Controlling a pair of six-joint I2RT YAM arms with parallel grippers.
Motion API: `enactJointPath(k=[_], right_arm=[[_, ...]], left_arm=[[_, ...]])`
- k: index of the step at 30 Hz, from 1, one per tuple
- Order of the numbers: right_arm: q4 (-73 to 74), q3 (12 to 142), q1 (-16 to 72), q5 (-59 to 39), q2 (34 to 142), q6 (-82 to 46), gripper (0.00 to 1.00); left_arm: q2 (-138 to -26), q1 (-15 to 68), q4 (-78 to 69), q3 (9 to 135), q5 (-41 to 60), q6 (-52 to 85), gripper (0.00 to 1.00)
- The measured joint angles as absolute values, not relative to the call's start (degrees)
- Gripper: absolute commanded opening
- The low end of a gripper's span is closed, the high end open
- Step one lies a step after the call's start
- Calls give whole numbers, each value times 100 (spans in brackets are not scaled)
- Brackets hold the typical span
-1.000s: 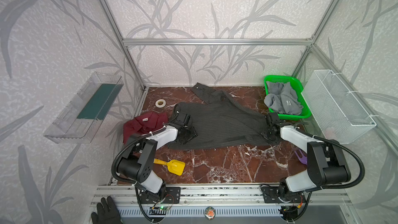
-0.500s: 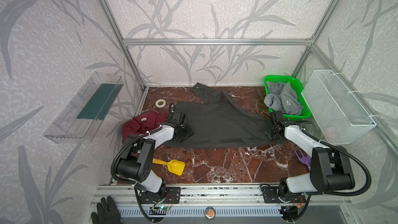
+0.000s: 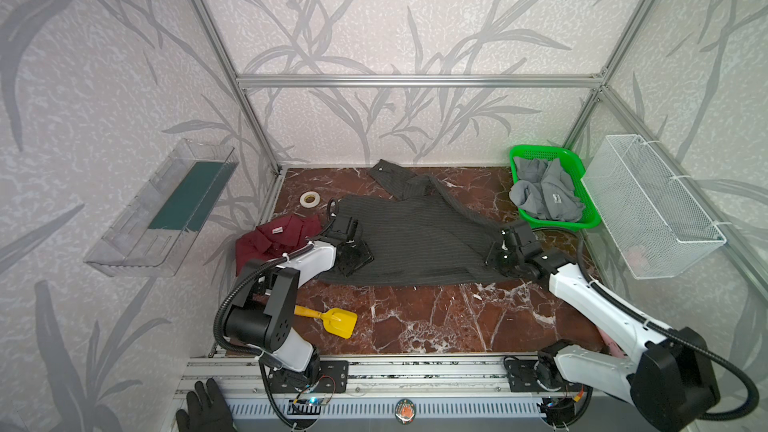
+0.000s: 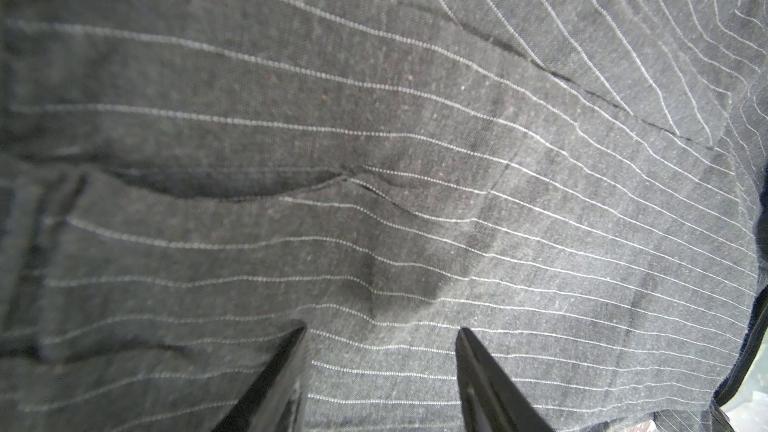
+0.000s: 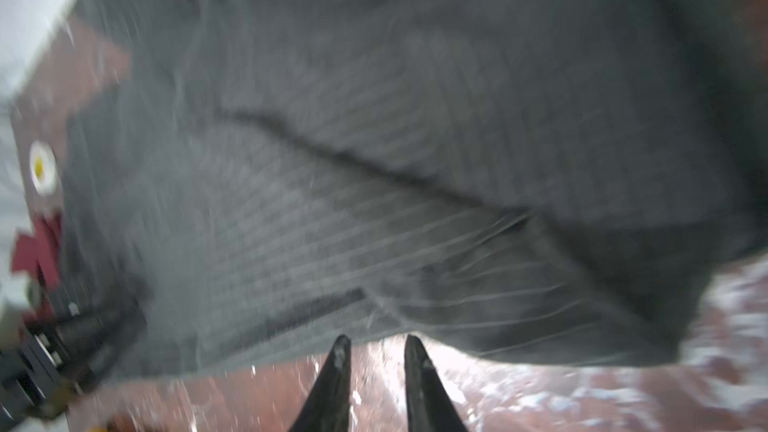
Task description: Fold and stack the long sleeve shirts
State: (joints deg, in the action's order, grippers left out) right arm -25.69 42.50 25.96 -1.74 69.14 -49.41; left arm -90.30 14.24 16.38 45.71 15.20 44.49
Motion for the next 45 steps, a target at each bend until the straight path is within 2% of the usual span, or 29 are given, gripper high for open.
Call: enactJointPath(k=[9, 15, 25, 28, 30, 32, 34, 39, 45], right_arm=[[-1994, 4128, 2749, 176, 8038, -5035, 20], [-1761, 4235, 2274, 368, 8781, -4871, 17], [-1944, 4945, 1754, 794, 9279, -4486, 18], [-1986, 5017, 1590, 725, 9292, -4383, 26], [-2060, 4993, 1518, 652, 9155, -4307, 38], [-2143, 4930, 1470, 585, 8809, -4191, 54], [-2189, 4803, 1466, 569, 8248, -4053, 62], [-2303, 4480, 1413, 580, 7343, -3824, 67], [-2585, 4106, 1363, 816, 7448, -3535, 68]], left_arm=[[-9019, 1424, 1647, 4565, 1509, 4392, 58], [-9011, 1426, 1647, 4556, 1507, 4351, 58], [-8938, 1426, 1570, 4449, 1505, 4305, 58], [-8938, 1426, 1573, 4449, 1505, 4303, 58], [-8938, 1426, 1575, 4449, 1505, 4303, 58], [-8936, 1428, 1575, 4449, 1505, 4300, 58], [-8932, 1431, 1579, 4449, 1505, 4300, 58], [-8912, 1431, 1623, 4445, 1505, 4300, 58], [-8906, 1431, 1621, 4438, 1507, 4300, 58]])
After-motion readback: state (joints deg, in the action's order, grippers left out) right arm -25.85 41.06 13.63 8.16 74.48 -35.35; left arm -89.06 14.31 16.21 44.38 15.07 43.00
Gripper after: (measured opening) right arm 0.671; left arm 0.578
